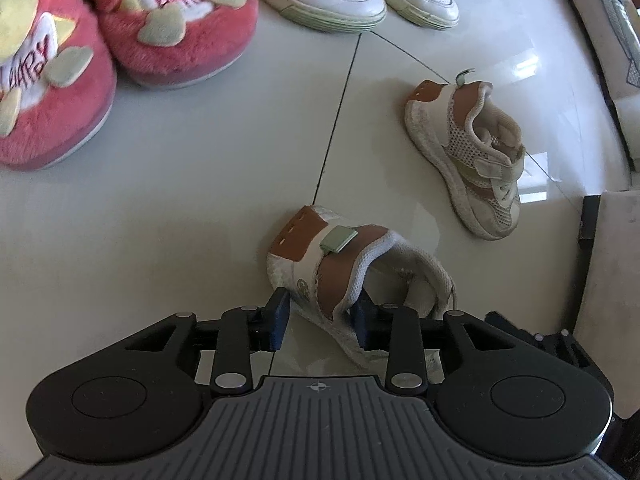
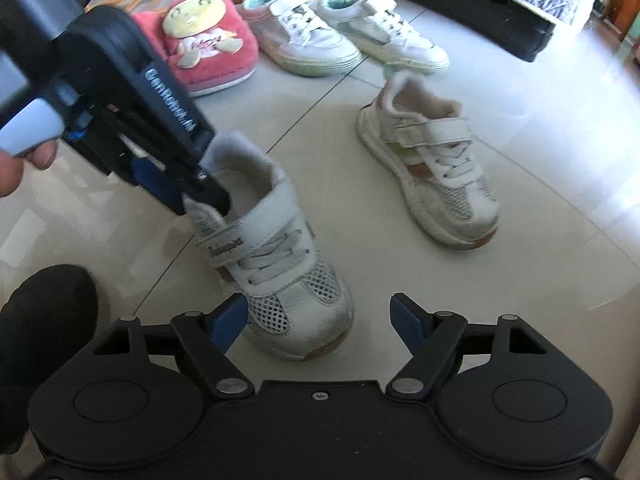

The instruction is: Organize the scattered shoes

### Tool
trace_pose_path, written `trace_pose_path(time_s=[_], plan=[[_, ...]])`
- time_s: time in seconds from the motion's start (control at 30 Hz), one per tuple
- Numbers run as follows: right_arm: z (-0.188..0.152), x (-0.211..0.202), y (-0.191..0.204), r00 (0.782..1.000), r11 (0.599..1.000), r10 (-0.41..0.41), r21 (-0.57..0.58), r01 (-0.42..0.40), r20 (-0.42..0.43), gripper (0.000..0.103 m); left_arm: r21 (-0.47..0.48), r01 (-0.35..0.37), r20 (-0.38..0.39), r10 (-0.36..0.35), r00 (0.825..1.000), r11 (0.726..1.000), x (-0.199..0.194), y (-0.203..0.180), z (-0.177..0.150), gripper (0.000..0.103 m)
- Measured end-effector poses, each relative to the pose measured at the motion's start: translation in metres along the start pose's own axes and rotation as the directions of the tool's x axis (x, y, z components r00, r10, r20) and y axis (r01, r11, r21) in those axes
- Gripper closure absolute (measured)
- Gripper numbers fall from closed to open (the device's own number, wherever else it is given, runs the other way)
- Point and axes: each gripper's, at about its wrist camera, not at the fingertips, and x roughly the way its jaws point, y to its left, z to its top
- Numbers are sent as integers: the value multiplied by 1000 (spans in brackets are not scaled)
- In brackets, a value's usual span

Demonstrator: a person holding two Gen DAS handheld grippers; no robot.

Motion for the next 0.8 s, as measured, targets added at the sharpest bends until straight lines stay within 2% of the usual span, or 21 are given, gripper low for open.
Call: trace_pose_path(time_s=[0.2,0.3,0.5,0.63,0.8], plan=[[1,-1,-1,999,999,-33,-5,33,17,23,-14,6,-8,-6,1000,1000,0,4,-1,67],[3,-5,-2,999,1000,-18,-1,18,32,23,11,-2,4,2,1000,1000,0,3,-2,65],[12,-2,-2,998,999,51,-18,-51,35,23,102,-53,58,47,997,993,0,-6,-2,66],[14,0,-2,995,996,93,-1,-93,24,23,106,-54,63,47,997,993,1,-6,3,67],[14,0,2,990,990,140,9,-140,12,30,139,-42,81,31,996,989,2,-12,9,67]])
